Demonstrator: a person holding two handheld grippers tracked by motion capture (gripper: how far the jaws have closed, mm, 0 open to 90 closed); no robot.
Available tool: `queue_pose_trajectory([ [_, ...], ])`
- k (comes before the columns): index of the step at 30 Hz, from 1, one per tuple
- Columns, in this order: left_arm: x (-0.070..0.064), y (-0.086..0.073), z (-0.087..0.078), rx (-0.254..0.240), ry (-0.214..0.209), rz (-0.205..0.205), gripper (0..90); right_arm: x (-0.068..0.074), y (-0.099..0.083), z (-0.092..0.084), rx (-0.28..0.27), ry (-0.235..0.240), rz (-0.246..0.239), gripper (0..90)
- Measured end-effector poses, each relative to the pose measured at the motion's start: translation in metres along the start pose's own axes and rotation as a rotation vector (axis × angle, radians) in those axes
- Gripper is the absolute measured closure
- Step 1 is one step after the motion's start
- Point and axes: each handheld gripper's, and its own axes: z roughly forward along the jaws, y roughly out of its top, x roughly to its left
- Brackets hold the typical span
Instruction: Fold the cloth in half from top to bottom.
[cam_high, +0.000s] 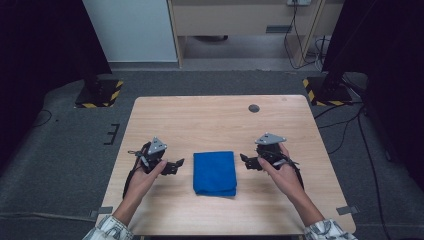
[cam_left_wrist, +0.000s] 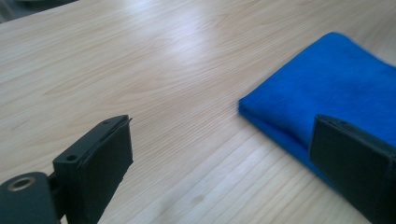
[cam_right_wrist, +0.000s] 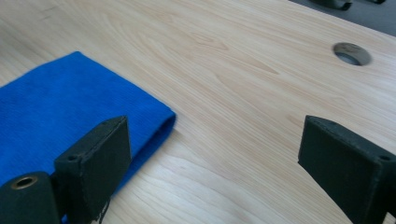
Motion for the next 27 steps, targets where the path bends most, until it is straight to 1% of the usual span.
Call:
queue_pose_trajectory([
  [1,0.004,-0.002,-0.002,0.001,0.013,-0.005,6.0,-0.003,-0.001,-0.002,0.002,-0.008,0.007,9.7],
  [2,0.006,-0.003,-0.002,0.003,0.015,-0.006,6.0,-0.009,-0.004,-0.006,-0.001,-0.018,0.011,9.5],
  [4,0.012,-0.006,-0.005,0.005,0.031,-0.018,6.0,-0.015,-0.008,-0.011,-0.006,-0.033,0.022,9.5],
  [8,0.022,-0.012,-0.007,0.015,0.057,-0.036,6.0,-0.035,-0.018,-0.024,-0.016,-0.068,0.062,9.4],
  [9,0.024,-0.013,-0.007,0.016,0.060,-0.039,6.0,-0.041,-0.022,-0.027,-0.022,-0.083,0.078,9.3],
  [12,0.030,-0.017,-0.007,0.029,0.076,-0.048,6.0,-0.055,-0.029,-0.034,-0.025,-0.104,0.106,9.2],
  [14,0.033,-0.020,-0.006,0.042,0.080,-0.053,6.0,-0.063,-0.035,-0.038,-0.025,-0.115,0.134,9.2],
  [16,0.035,-0.022,-0.005,0.054,0.081,-0.056,6.0,-0.069,-0.040,-0.040,-0.026,-0.127,0.146,9.2],
  [17,0.035,-0.024,-0.004,0.059,0.082,-0.055,6.0,-0.071,-0.042,-0.041,-0.023,-0.133,0.157,9.2],
  [21,0.036,-0.028,-0.003,0.082,0.085,-0.048,6.0,-0.077,-0.051,-0.043,-0.008,-0.149,0.169,9.1],
  [25,0.035,-0.031,0.000,0.108,0.075,-0.041,6.0,-0.078,-0.060,-0.042,0.016,-0.154,0.168,9.1],
  [27,0.034,-0.032,0.001,0.124,0.076,-0.032,6.0,-0.078,-0.063,-0.040,0.037,-0.147,0.178,8.8],
])
